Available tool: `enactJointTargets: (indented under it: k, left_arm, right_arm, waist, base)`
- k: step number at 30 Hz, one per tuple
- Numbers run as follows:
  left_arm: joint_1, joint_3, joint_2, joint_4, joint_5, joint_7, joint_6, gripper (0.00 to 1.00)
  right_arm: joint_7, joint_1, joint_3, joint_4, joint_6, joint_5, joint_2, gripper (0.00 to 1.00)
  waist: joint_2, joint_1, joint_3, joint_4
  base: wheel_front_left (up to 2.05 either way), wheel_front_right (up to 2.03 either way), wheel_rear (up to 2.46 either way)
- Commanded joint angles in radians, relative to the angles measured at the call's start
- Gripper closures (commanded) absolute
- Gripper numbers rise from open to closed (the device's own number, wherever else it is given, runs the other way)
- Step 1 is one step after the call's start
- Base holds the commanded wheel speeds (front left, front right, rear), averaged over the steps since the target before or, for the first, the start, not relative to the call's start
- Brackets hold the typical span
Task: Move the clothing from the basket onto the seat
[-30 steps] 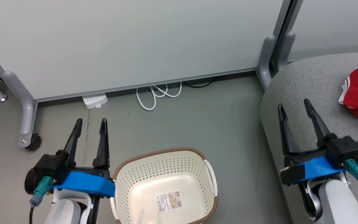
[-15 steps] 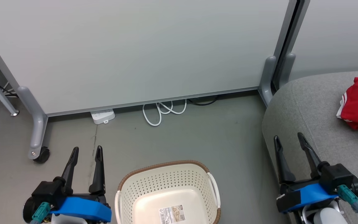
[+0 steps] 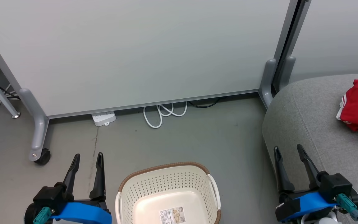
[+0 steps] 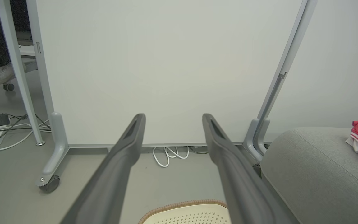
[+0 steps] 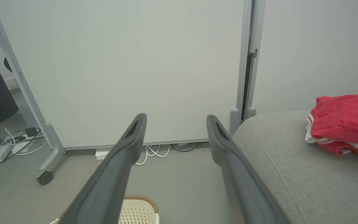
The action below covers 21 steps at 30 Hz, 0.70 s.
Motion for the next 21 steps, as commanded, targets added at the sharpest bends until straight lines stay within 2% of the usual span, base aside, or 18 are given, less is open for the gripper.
enactJointTargets:
  k: [1, 8, 9, 12, 21]
  left_arm:
    - [0.010, 0.003, 0.002, 0.003, 0.000, -0.003, 0.003, 0.00]
    - [0.011, -0.003, 0.002, 0.011, -0.003, -0.003, -0.002, 0.00]
    - [0.001, -0.005, 0.000, 0.010, -0.003, 0.000, -0.001, 1.00]
    - [0.017, -0.008, -0.004, 0.040, -0.002, 0.006, 0.000, 1.00]
    - [0.011, 0.020, -0.003, 0.035, -0.169, 0.056, -0.006, 1.00]
  right_arm:
    - [0.000, 0.015, -0.002, 0.002, 0.000, 0.003, 0.006, 0.00]
    - [0.000, 0.013, -0.001, 0.012, 0.000, 0.005, 0.011, 0.00]
    - [0.000, 0.001, 0.000, 0.011, 0.000, 0.002, 0.006, 1.00]
    - [0.001, 0.014, 0.001, 0.040, 0.000, 0.002, 0.006, 1.00]
    - [0.053, 0.005, -0.021, 0.035, 0.000, 0.188, 0.008, 1.00]
  waist:
    - [0.0000, 0.0000, 0.000, -0.001]
    - [0.0000, 0.0000, -0.003, -0.005]
    - [0.0000, 0.0001, -0.003, -0.005]
    - [0.0000, 0.0001, -0.003, -0.005]
    - [0.0000, 0.0001, -0.002, -0.005]
  base:
    - [0.00, 0.00, 0.00]
    - [0.00, 0.00, 0.00]
    - [0.00, 0.00, 0.00]
    - [0.00, 0.00, 0.00]
    - [0.00, 0.00, 0.00]
